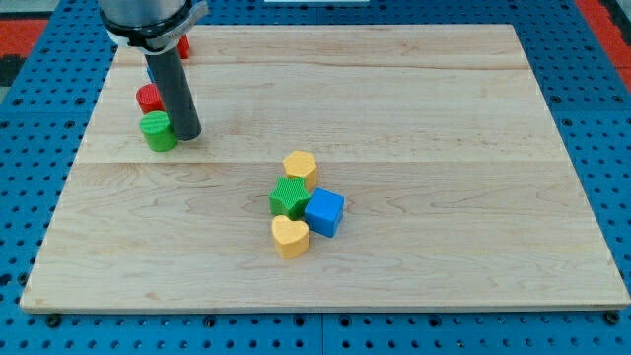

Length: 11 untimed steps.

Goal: Slide the yellow hexagon towards the center left

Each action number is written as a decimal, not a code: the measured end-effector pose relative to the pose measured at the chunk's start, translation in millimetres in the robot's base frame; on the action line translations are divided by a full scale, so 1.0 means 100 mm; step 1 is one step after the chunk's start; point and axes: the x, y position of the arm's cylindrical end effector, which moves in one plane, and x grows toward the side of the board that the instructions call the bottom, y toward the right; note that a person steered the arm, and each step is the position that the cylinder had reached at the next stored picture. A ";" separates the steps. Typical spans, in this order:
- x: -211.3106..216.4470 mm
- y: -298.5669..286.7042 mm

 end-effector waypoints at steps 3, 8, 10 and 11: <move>0.05 1.59; 0.39 1.53; 0.65 1.00; 0.60 0.52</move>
